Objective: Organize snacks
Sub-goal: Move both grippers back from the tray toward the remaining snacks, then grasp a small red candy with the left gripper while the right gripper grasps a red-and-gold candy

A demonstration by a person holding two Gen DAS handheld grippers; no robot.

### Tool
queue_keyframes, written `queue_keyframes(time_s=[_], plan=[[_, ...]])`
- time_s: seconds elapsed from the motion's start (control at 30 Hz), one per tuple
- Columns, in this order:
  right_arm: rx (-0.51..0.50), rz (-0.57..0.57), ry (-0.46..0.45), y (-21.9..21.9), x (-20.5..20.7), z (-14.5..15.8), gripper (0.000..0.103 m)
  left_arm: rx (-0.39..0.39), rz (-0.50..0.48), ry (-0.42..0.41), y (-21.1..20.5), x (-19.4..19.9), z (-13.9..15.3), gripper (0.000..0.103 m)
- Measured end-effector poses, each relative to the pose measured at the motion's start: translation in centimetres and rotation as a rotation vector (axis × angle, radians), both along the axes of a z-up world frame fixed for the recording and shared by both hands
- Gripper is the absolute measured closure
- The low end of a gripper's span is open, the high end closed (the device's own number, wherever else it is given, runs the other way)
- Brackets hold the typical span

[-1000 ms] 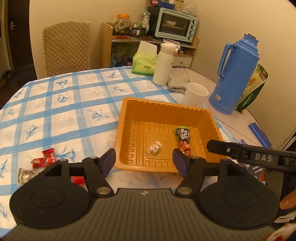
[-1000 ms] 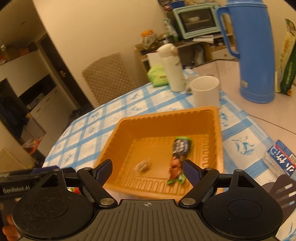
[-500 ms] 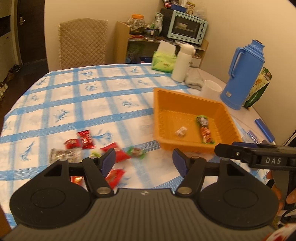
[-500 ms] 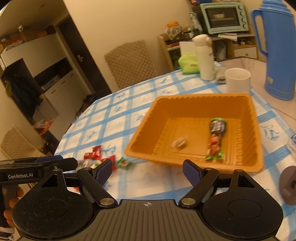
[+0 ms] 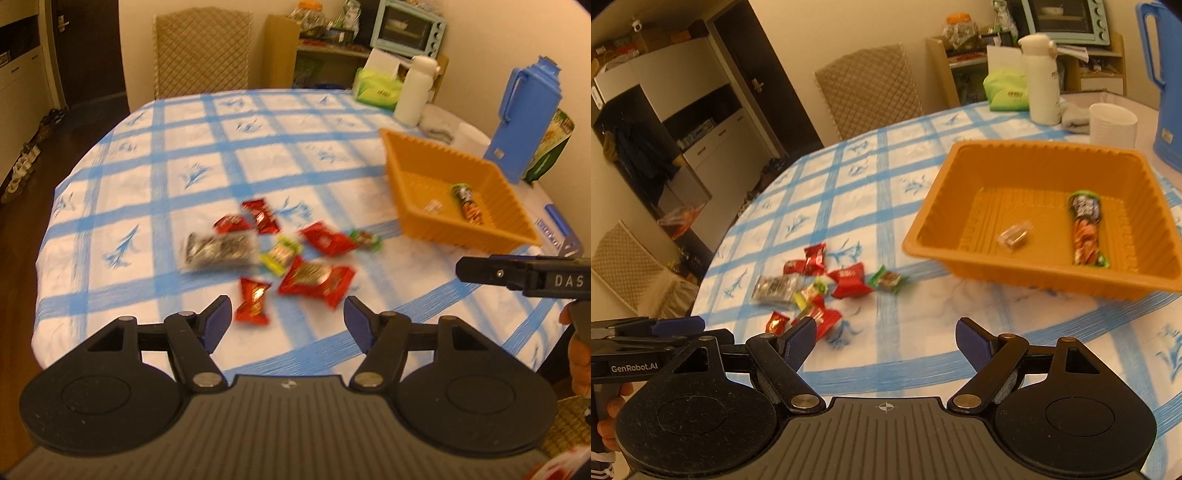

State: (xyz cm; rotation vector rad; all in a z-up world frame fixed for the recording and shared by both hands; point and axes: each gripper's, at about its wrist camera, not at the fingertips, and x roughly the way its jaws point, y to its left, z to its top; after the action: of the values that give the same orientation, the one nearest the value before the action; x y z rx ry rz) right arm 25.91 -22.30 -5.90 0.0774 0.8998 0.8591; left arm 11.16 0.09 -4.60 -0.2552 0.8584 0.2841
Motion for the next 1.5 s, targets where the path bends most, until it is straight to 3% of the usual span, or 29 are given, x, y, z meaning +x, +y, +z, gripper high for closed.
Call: queue_keyframes(time_s=[0.3,1.13,1.33,1.4,1.5], plan=[[-0.061,0.012,0.012,2.8,-0.9,-1.9,0.021,-0.028,-0.003,0.042,2.2,-0.2,-2.3,0.044],[-0.11,-0.01,0.01,4.7,0.7,-3.5,0.021,-0.033,-0.049,0.116,4.3,5.7,-6.8,0.058],[-0.112,-0.001,0.009,5.1,1.1,-3.6,0.022,-0.043,-0.046,0.128,4.5,6.1,-7.2,0.067],[-0.112,0.004,0.006,5.2,1.1,-3.6,0.022,-0.049,-0.043,0.13,4.6,6.0,-7.3,0.077],[-0.108,0.019,0.001,5.6,1.1,-3.6,0.022,-0.052,-0.04,0.129,4.8,5.8,-7.4,0.084]])
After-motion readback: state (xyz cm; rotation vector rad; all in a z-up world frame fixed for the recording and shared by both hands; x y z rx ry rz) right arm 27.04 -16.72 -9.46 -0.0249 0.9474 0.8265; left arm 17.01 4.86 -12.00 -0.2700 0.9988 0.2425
